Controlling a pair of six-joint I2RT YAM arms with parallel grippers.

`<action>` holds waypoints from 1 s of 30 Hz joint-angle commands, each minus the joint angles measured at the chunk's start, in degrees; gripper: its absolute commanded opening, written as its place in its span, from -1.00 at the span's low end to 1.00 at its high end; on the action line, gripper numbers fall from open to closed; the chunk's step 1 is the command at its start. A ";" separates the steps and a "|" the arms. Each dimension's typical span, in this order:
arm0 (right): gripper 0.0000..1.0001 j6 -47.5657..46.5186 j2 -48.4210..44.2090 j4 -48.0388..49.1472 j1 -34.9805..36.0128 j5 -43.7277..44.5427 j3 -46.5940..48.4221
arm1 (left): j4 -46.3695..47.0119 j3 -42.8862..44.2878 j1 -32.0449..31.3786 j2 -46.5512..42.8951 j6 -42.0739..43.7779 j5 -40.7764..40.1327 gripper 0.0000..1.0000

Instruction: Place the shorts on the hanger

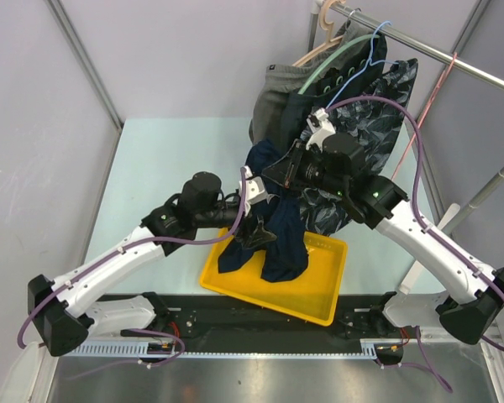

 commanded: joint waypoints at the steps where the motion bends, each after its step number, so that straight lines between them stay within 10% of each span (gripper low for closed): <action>1: -1.00 4.79 -2.91 4.05 1.24 11.74 0.84 | 3.23 -1.22 -0.76 -0.75 -4.80 -2.58 0.50; 4: -1.00 7.51 -2.73 3.79 1.59 13.77 0.76 | 3.50 -1.05 -0.67 -0.40 -6.73 -3.81 0.18; 9: -0.82 5.50 -3.60 2.73 1.42 12.19 -0.21 | -4.22 4.22 0.99 -1.45 0.89 -2.84 -0.96; 17: -0.46 -9.50 -11.77 -2.63 -1.83 5.81 -6.52 | -37.77 18.36 5.48 -4.35 27.17 -1.86 -1.00; 24: 0.39 -35.48 -21.18 -12.97 -2.98 -20.75 -12.60 | -47.03 25.93 5.48 -6.20 40.01 -12.33 -0.99; 30: 0.71 -48.98 -24.61 -16.60 -3.06 -18.76 -12.52 | -49.15 28.04 5.48 -5.23 41.88 -11.20 -0.99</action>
